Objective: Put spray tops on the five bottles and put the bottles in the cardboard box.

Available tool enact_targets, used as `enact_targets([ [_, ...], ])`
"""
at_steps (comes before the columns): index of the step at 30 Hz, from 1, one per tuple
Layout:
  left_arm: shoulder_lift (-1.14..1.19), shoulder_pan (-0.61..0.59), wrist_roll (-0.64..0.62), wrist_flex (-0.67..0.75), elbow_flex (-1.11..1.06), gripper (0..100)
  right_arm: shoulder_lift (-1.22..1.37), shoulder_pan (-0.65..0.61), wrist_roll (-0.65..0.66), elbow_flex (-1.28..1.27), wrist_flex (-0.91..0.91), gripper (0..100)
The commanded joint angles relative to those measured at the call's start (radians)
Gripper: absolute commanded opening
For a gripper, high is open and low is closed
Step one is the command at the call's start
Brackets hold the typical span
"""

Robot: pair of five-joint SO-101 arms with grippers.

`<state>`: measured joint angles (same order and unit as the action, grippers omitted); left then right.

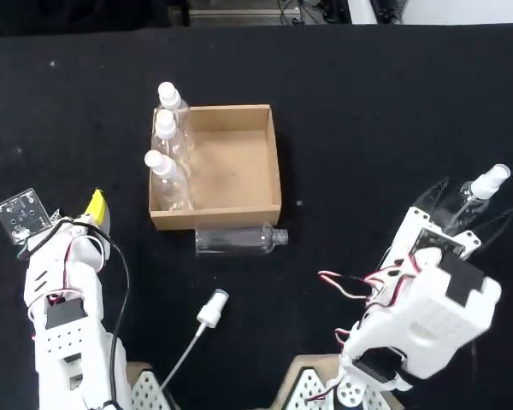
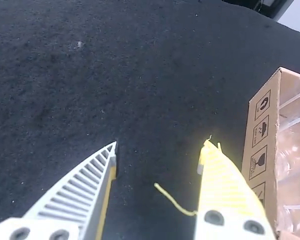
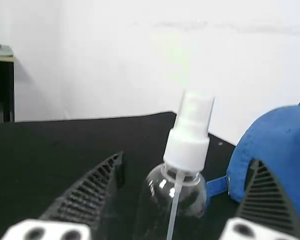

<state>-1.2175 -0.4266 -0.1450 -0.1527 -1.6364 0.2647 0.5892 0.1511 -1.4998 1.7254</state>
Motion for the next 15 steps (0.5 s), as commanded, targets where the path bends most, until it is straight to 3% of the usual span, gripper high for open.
enact_targets([
  [1,-0.006,0.012,0.011,0.023,0.007,25,-0.142,0.008,0.008,-0.054,0.009,33.6],
  [4,-0.006,0.012,0.011,0.023,0.007,25,-0.229,0.038,0.005,-0.062,-0.095,33.6],
  [12,-0.006,0.012,0.011,0.023,0.007,25,-0.504,0.1,0.002,0.064,-0.73,33.6],
  [15,-0.006,0.012,0.011,0.023,0.007,25,-0.588,0.069,0.002,0.071,-0.856,33.6],
])
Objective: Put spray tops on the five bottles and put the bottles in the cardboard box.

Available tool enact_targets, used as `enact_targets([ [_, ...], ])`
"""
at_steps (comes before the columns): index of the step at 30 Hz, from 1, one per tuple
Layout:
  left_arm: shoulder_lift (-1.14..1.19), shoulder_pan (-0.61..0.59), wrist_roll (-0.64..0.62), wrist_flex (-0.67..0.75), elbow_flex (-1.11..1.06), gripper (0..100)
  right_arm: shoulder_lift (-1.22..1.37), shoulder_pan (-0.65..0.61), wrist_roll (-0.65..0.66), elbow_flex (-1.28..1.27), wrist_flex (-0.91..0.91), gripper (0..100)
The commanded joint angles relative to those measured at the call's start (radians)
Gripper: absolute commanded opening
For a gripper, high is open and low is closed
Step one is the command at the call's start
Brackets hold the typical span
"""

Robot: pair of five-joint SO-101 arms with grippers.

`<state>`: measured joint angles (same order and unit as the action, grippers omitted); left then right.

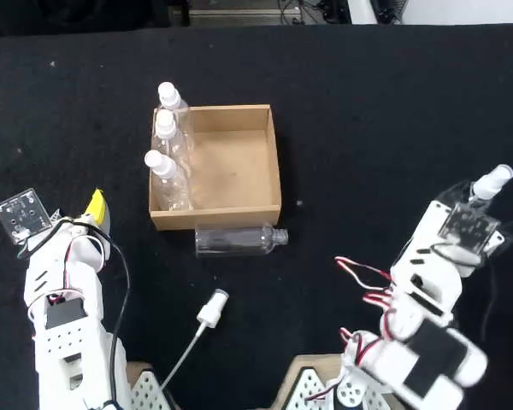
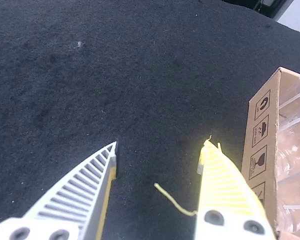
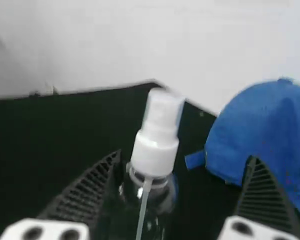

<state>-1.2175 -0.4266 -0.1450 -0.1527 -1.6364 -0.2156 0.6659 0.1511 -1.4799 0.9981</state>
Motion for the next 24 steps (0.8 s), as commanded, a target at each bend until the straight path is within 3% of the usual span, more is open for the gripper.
enact_targets([
  [1,-0.006,0.012,0.011,0.023,0.007,25,-0.128,-0.023,0.002,0.045,-0.138,33.6],
  [7,-0.006,0.007,0.011,0.023,0.007,25,-0.119,-0.086,0.002,0.05,-0.144,33.6],
  [24,-0.006,0.012,0.011,0.023,0.007,25,0.163,-0.077,0.008,0.18,-0.135,33.6],
])
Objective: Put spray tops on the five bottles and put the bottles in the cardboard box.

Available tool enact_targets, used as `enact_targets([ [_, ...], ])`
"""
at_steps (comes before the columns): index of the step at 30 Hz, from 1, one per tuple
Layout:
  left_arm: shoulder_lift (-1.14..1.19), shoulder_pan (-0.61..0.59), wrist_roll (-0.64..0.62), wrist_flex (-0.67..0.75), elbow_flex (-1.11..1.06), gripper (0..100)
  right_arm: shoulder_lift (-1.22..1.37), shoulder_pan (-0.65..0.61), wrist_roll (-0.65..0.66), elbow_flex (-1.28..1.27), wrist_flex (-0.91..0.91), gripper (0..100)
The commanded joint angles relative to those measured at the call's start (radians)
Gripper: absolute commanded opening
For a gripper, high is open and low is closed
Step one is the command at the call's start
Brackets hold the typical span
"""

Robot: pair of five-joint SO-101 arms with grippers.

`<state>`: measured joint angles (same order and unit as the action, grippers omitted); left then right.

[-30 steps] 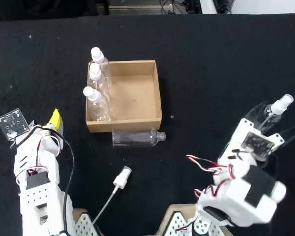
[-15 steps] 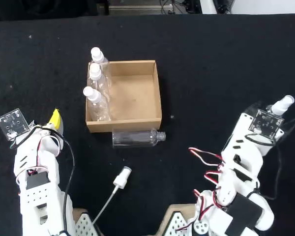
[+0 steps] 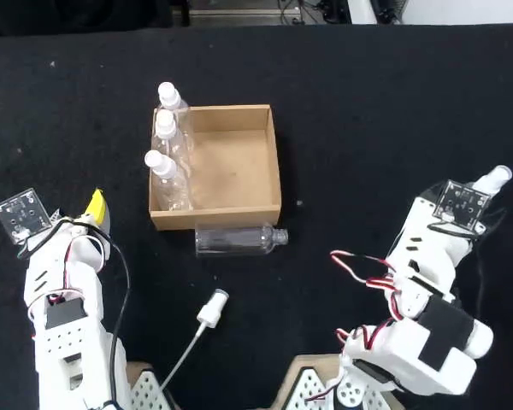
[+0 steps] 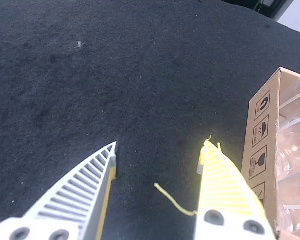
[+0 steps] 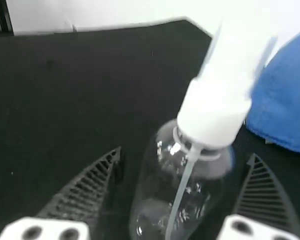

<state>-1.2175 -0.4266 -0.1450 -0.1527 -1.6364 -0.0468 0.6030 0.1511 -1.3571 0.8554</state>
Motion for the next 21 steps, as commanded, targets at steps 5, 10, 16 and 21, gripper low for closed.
enact_targets([
  [5,-0.006,0.012,0.011,0.023,0.007,25,-0.004,-0.014,0.008,0.053,0.008,33.6],
  [10,-0.006,0.01,0.011,0.023,0.007,25,-0.004,0.014,0.008,0.077,0.006,33.5],
  [16,-0.006,0.01,0.011,0.023,0.007,25,-0.004,0.026,0.008,0.079,0.006,33.5],
  [21,-0.006,0.007,0.011,0.023,0.007,25,-0.002,0.032,0.008,0.104,0.0,32.2],
])
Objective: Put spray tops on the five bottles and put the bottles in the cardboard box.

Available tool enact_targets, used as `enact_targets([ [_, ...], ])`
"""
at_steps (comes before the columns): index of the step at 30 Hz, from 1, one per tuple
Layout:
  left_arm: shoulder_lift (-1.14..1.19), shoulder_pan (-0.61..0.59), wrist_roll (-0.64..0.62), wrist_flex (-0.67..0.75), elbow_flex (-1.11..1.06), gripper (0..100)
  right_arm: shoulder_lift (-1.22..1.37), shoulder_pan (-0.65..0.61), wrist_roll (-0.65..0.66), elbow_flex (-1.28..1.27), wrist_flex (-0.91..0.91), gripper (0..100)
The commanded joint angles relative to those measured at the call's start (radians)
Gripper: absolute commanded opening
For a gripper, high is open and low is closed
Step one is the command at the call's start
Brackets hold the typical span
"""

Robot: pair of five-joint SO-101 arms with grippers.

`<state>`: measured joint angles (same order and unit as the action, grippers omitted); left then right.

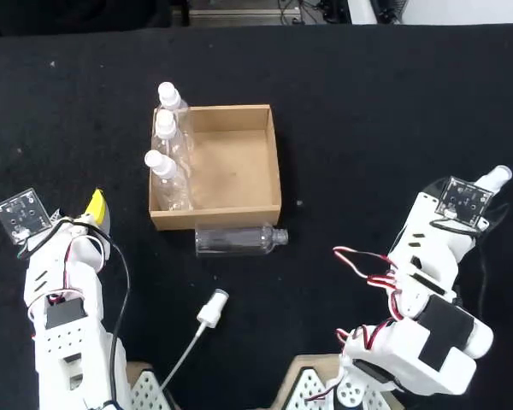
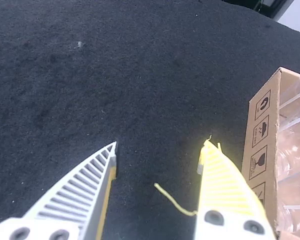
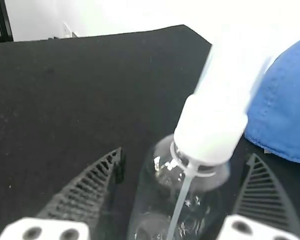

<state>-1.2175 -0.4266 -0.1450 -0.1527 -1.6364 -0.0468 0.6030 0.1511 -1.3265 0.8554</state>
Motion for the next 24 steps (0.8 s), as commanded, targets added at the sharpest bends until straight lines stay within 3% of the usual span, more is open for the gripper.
enact_targets([
  [1,-0.006,0.007,0.011,0.023,0.007,25,-0.002,0.034,0.008,0.073,0.005,30.8],
  [16,-0.006,0.008,0.011,0.023,0.007,25,-0.002,0.034,0.009,0.071,0.006,27.0],
  [24,-0.006,0.008,0.011,0.023,0.007,25,-0.007,0.034,0.003,0.071,0.008,6.0],
])
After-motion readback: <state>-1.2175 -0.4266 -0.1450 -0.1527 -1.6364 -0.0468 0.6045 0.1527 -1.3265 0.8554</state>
